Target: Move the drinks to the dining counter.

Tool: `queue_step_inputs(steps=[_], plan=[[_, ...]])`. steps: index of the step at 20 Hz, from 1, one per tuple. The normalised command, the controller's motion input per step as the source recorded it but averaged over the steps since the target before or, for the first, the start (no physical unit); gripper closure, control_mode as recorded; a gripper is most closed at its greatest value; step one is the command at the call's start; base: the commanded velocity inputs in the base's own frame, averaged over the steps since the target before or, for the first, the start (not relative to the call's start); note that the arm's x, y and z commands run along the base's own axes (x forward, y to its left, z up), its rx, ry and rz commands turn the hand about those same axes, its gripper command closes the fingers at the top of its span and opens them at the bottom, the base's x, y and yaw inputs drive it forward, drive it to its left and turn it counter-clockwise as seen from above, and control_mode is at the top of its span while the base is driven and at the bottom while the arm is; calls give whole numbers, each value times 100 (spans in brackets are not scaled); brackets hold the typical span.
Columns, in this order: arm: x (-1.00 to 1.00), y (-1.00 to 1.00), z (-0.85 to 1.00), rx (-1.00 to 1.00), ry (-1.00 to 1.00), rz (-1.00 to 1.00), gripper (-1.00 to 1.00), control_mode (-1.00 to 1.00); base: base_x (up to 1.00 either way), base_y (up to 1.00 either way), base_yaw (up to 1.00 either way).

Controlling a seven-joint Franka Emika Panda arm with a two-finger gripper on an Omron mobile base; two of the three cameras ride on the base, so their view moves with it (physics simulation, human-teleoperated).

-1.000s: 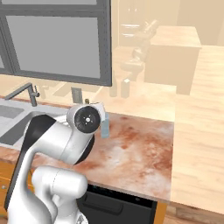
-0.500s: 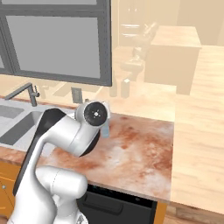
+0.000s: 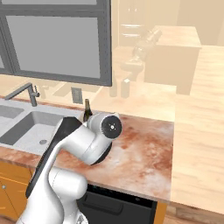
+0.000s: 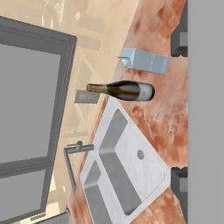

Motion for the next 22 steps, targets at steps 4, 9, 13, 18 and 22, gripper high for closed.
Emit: queue_step_inputs(steps=[4,9,13,18,22], plan=[[7,-7,-17,1,0,0,-100,-100,0,0,0],[1,-17,-7,0,0,0,-100,-100,0,0,0],[0,-20,-7,0,0,0,-100,-100,0,0,0],[0,-18,-7,0,0,0,-100,-100,0,0,0],[20,0,-19,1,0,0,-100,-100,0,0,0]])
